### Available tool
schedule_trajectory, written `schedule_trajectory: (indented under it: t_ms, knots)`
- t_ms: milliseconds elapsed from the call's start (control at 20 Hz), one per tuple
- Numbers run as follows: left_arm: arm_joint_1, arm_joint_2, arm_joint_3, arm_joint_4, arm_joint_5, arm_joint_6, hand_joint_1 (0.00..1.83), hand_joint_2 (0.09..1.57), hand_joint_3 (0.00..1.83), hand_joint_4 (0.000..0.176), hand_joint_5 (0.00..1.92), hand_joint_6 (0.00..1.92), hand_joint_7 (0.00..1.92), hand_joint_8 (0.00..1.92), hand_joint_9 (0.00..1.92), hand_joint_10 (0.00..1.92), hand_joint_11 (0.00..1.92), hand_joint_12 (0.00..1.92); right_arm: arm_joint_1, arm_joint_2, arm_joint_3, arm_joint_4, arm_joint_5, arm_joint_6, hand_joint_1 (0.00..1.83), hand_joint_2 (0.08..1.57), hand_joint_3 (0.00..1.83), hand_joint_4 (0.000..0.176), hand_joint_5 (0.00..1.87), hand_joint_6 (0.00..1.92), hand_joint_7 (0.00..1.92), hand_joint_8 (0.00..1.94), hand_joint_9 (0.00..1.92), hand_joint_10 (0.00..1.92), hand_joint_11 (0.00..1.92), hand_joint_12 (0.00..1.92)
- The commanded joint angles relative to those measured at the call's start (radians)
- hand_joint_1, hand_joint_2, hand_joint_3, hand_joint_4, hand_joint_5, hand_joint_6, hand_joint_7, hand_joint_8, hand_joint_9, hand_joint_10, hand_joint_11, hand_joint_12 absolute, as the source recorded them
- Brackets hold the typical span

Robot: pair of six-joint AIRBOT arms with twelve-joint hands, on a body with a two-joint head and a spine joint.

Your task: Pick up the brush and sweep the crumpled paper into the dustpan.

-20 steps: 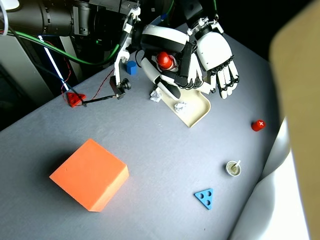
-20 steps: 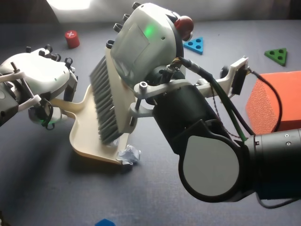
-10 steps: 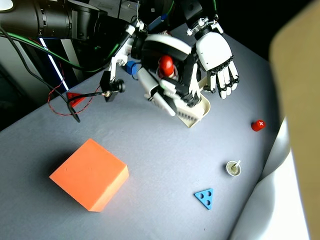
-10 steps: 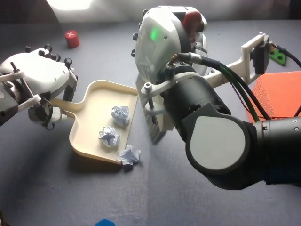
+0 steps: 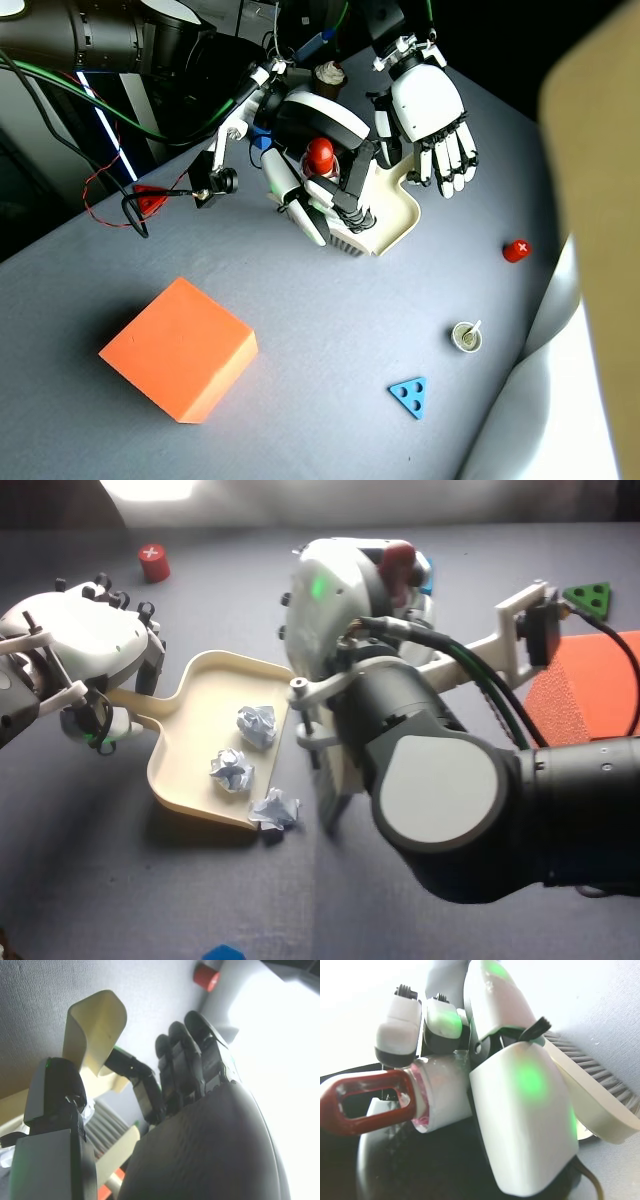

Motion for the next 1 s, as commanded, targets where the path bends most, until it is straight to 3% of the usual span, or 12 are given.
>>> schedule_trajectory:
  t_ms: [0, 200, 400, 450, 550, 600, 650, 700, 800, 850, 950]
  knots:
    - [-0.013, 0.000, 0.004, 0.035, -0.076, 0.002, 1.07, 1.19, 0.00, 0.000, 0.85, 1.19, 0.33, 0.00, 0.29, 0.00, 0.00, 0.66, 0.010, -0.001, -0.001, -0.097, -0.028, -0.004, 1.56, 1.19, 0.00, 0.116, 0.90, 1.92, 1.01, 1.94, 1.25, 1.92, 1.40, 1.92]
    - [-0.013, -0.005, 0.004, 0.035, -0.076, 0.002, 1.04, 1.19, 0.00, 0.000, 0.83, 1.21, 0.31, 0.00, 0.28, 0.00, 0.00, 0.68, 0.003, -0.022, 0.005, -0.135, -0.014, 0.036, 1.56, 1.20, 0.00, 0.115, 0.90, 1.92, 1.03, 1.94, 1.27, 1.92, 1.41, 1.92]
    - [-0.013, -0.009, 0.006, 0.034, -0.076, 0.002, 1.04, 1.19, 0.00, 0.000, 0.83, 1.21, 0.32, 0.01, 0.29, 0.00, 0.00, 0.68, 0.000, -0.026, 0.011, -0.241, -0.005, 0.173, 1.57, 1.19, 0.00, 0.112, 0.91, 1.92, 1.05, 1.94, 1.30, 1.92, 1.43, 1.92]
    - [-0.013, -0.010, 0.007, 0.034, -0.076, 0.002, 1.01, 1.21, 0.00, 0.022, 0.80, 1.25, 0.31, 0.00, 0.27, 0.00, 0.00, 0.65, -0.003, -0.026, 0.011, -0.252, 0.003, 0.186, 1.56, 1.19, 0.00, 0.102, 0.94, 1.92, 1.06, 1.94, 1.31, 1.92, 1.43, 1.92]
    - [-0.013, -0.010, 0.008, 0.034, -0.076, 0.002, 1.01, 1.21, 0.00, 0.019, 0.81, 1.24, 0.31, 0.00, 0.27, 0.01, 0.00, 0.65, -0.009, -0.027, 0.013, -0.261, 0.011, 0.215, 1.56, 1.19, 0.00, 0.098, 0.95, 1.92, 1.08, 1.94, 1.33, 1.92, 1.44, 1.92]
    - [-0.013, -0.010, 0.008, 0.034, -0.076, 0.002, 1.02, 1.20, 0.00, 0.009, 0.83, 1.21, 0.32, 0.01, 0.29, 0.01, 0.00, 0.71, -0.015, -0.028, 0.016, -0.279, 0.014, 0.233, 1.56, 1.19, 0.00, 0.097, 0.94, 1.92, 1.09, 1.94, 1.33, 1.92, 1.46, 1.92]
    - [-0.014, -0.010, 0.008, 0.034, -0.076, 0.002, 1.02, 1.19, 0.00, 0.018, 0.83, 1.21, 0.32, 0.00, 0.29, 0.01, 0.00, 0.72, -0.023, -0.028, 0.018, -0.295, 0.016, 0.251, 1.57, 1.19, 0.00, 0.093, 0.93, 1.92, 1.08, 1.94, 1.33, 1.92, 1.46, 1.92]
    - [-0.014, -0.010, 0.007, 0.034, -0.076, 0.002, 1.03, 1.20, 0.00, 0.000, 0.83, 1.21, 0.30, 0.00, 0.28, 0.00, 0.00, 0.69, -0.028, -0.028, 0.019, -0.296, 0.017, 0.253, 1.56, 1.19, 0.00, 0.092, 0.93, 1.92, 1.09, 1.94, 1.34, 1.92, 1.45, 1.92]
    - [-0.015, -0.009, 0.008, 0.034, -0.078, 0.002, 1.03, 1.19, 0.00, 0.000, 0.83, 1.21, 0.31, 0.00, 0.29, 0.00, 0.00, 0.71, -0.034, -0.024, 0.018, -0.297, 0.016, 0.253, 1.56, 1.19, 0.00, 0.092, 0.93, 1.92, 1.09, 1.94, 1.34, 1.92, 1.45, 1.92]
    - [-0.016, -0.010, 0.009, 0.034, -0.078, 0.002, 1.02, 1.20, 0.00, 0.017, 0.83, 1.22, 0.31, 0.00, 0.30, 0.00, 0.00, 0.73, -0.038, -0.013, 0.013, -0.302, 0.016, 0.253, 1.56, 1.19, 0.00, 0.092, 0.93, 1.92, 1.09, 1.94, 1.34, 1.92, 1.45, 1.92]
    - [-0.017, -0.010, 0.010, 0.034, -0.079, 0.002, 1.02, 1.19, 0.00, 0.017, 0.83, 1.21, 0.32, 0.00, 0.29, 0.00, 0.00, 0.74, -0.044, 0.013, -0.005, -0.303, 0.018, 0.253, 1.56, 1.19, 0.00, 0.094, 0.94, 1.92, 1.07, 1.94, 1.33, 1.92, 1.45, 1.92]
